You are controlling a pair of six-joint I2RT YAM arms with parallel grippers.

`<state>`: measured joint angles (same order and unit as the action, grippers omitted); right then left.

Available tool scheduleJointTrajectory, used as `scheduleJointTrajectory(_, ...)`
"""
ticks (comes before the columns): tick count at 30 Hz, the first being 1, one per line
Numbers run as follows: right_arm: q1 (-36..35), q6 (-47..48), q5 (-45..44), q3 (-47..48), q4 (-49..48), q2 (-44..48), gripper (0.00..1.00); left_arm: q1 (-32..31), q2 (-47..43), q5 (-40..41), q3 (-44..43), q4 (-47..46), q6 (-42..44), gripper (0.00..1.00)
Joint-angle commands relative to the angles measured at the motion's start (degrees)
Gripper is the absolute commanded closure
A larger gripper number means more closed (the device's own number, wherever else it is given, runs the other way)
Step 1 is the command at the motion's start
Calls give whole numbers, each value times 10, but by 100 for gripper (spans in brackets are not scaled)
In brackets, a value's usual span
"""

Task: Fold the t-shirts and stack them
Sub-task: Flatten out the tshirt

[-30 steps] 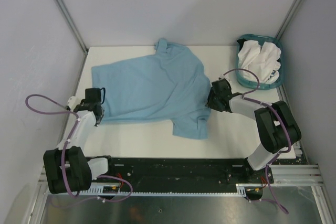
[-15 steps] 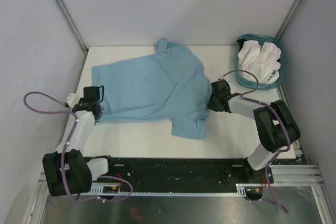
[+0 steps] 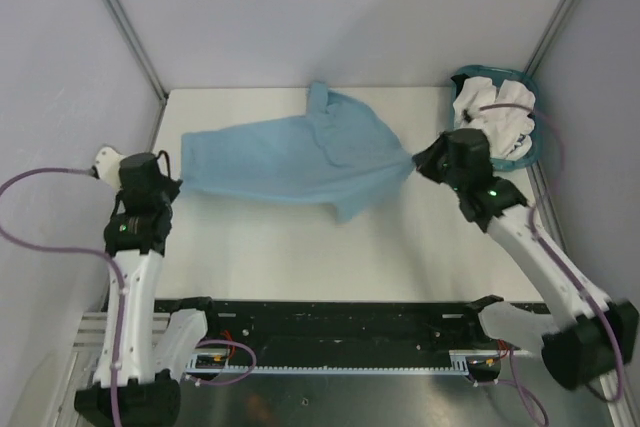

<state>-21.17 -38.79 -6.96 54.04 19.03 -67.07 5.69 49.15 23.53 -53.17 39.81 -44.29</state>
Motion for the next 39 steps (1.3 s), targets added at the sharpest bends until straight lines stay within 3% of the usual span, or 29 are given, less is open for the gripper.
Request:
scheduleJointTrajectory(1, -14, -4, -56, 89, 50, 121, 100, -4, -74, -29, -86, -12, 56, 100)
scheduleJointTrajectory(8, -60, 39, -109, 206, 61, 163, 100, -4, -90, -49, -197, -15, 33, 100)
scheduleJointTrajectory(13, -52, 91, -126, 267, 4, 82, 100, -4, -5, -55, -253, -42, 9, 100)
scheduleJointTrajectory(18, -2, 112, -87, 359, -71, -68, 100, -7, 135, -73, -305, -108, 1, 100)
scheduleJointTrajectory(24, 43, 127, -59, 606, -80, -269, 100, -18, 340, -98, -530, -136, 20, 100)
scheduleJointTrajectory(29, 64, 124, -52, 822, -34, -343, 100, -22, 440, -108, -762, -135, 45, 100)
scheduleJointTrajectory(32, 67, 121, -55, 815, -50, -309, 100, -22, 448, -107, -839, -136, 54, 100)
scheduleJointTrajectory(34, 66, 121, -56, 766, -60, -274, 100, -22, 431, -102, -830, -136, 57, 100)
scheduleJointTrajectory(39, 69, 94, -50, 568, -57, -186, 100, -21, 350, -74, -640, -136, 54, 100)
